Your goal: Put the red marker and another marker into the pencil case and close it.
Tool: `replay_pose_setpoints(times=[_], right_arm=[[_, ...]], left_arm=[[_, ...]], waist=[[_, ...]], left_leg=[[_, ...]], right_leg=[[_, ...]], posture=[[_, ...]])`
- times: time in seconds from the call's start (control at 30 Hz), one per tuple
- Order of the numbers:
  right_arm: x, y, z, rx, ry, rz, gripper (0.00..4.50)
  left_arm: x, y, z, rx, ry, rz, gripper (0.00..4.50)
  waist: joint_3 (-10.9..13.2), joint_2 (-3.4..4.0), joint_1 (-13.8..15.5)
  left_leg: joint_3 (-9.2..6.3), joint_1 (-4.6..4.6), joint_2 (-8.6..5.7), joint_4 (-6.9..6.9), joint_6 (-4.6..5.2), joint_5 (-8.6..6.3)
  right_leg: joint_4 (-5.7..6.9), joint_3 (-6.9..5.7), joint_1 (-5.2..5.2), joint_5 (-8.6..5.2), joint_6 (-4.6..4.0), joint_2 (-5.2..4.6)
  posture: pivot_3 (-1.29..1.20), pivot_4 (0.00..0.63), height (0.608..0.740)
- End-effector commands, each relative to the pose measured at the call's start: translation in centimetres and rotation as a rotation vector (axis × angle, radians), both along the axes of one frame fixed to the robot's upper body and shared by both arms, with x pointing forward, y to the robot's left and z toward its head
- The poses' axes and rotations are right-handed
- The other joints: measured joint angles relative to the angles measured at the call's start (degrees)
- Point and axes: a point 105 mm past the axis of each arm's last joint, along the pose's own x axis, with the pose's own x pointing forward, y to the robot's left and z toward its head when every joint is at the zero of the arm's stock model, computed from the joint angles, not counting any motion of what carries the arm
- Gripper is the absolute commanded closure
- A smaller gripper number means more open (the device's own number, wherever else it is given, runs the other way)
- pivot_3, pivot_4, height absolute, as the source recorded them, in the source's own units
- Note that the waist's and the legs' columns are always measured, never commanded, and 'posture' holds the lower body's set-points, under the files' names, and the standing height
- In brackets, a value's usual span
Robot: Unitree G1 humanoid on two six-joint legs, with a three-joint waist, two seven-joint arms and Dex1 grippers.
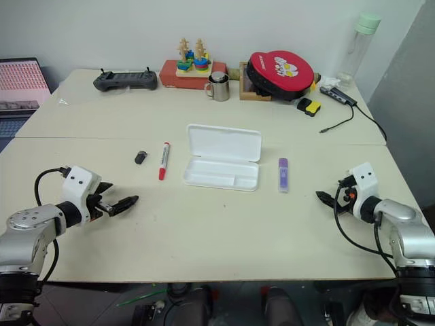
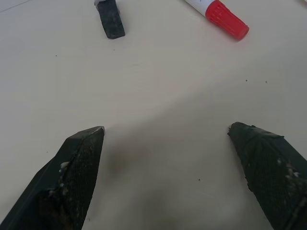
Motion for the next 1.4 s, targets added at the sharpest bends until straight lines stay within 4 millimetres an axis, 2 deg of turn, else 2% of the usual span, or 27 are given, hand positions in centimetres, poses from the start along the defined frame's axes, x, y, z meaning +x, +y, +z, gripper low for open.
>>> replay_pose_setpoints(times=[0.03, 0.17, 0.33, 0.6, 0.97, 1.03, 1.13, 1.23, 1.37, 1.4], right_arm=[[0.3, -0.4, 1.2, 0.005, -0.049, -0.016, 0.02], [0.6, 0.4, 1.7, 0.036, -0.07, -0.002, 0.02], [0.7, 0.3, 2.5, 0.048, -0.092, -0.006, 0.02], [0.4, 0.1, 1.3, 0.05, -0.048, -0.004, 0.02], [0.4, -0.1, 0.8, 0.034, -0.027, 0.001, 0.02], [0.6, 0.4, 1.2, 0.046, -0.035, 0.025, 0.02], [0.2, 2.2, 2.1, 0.06, -0.048, 0.124, 0.02], [-0.4, 4.7, 3.3, 0.089, -0.054, 0.247, 0.02], [-0.4, 6.8, 4.1, 0.085, -0.033, 0.339, 0.02], [-0.4, 8.1, 4.3, 0.071, -0.027, 0.392, 0.02]], left_arm=[[0.2, 0.6, 1.5, 0.03, -0.021, -0.014, 0.0], [0.2, 1.0, 1.7, 0.054, -0.013, -0.022, 0.0], [0.4, 0.9, 1.7, 0.052, -0.021, -0.02, 0.0], [-0.2, 0.7, 1.3, 0.039, -0.021, -0.01, 0.0], [-1.1, 0.6, 1.2, 0.026, -0.014, -0.012, 0.0], [-1.0, 0.6, 1.5, 0.013, -0.026, -0.014, 0.0], [-0.9, -0.5, 2.4, -0.041, -0.056, -0.057, 0.0], [-0.8, -2.5, 3.2, -0.088, -0.083, -0.142, 0.0], [-1.0, -5.1, 4.2, -0.164, -0.105, -0.253, 0.0], [-1.4, -6.9, 4.7, -0.199, -0.109, -0.338, 0.0]], waist=[[0.0, 0.01, 0.0], [0.0, 0.0, 0.0], [0.0, 0.02, 0.0], [0.0, 0.02, 0.0], [0.0, 0.02, 0.0], [0.0, 0.02, 0.0], [0.0, 0.02, 0.0], [0.0, 0.03, 0.0], [0.0, 0.03, 0.0], [0.0, 0.03, 0.0]], left_leg=[[0.0, 0.0, 0.0, 0.0, 0.0, 0.0], [0.01, -0.01, 0.02, 0.01, 0.0, 0.0], [0.05, -0.01, 0.02, 0.03, 0.0, 0.0], [0.05, -0.03, 0.02, 0.02, 0.0, 0.0], [0.05, -0.02, 0.03, 0.05, 0.0, 0.0], [0.06, -0.02, 0.03, 0.05, 0.0, 0.0], [0.06, -0.02, 0.04, 0.05, 0.0, 0.0], [0.06, -0.03, 0.04, 0.05, 0.0, 0.0], [0.06, -0.02, 0.04, 0.08, 0.0, 0.01], [0.06, -0.02, 0.03, 0.08, 0.0, 0.01]], right_leg=[[0.0, 0.0, -0.01, 0.0, 0.0, 0.0], [0.01, 0.0, -0.03, -0.01, 0.01, 0.01], [0.01, 0.03, -0.04, -0.01, 0.01, 0.0], [0.02, 0.02, -0.04, 0.07, 0.15, 0.0], [0.02, 0.03, -0.04, 0.1, 0.2, 0.0], [0.02, 0.04, -0.04, 0.11, 0.21, 0.0], [0.03, 0.03, -0.04, 0.11, 0.21, 0.01], [0.03, 0.03, -0.04, 0.11, 0.21, 0.01], [0.03, 0.03, -0.02, 0.13, 0.24, 0.01], [0.03, 0.04, -0.02, 0.13, 0.25, 0.01]], posture=[[0.0, 0.15, 0.74], [0.0, 0.15, 0.74], [0.0, 0.15, 0.74], [0.0, 0.15, 0.74], [0.0, 0.15, 0.74], [0.0, 0.15, 0.74], [0.0, 0.15, 0.74], [0.0, 0.15, 0.74], [0.0, 0.15, 0.74], [0.0, 0.15, 0.74]])
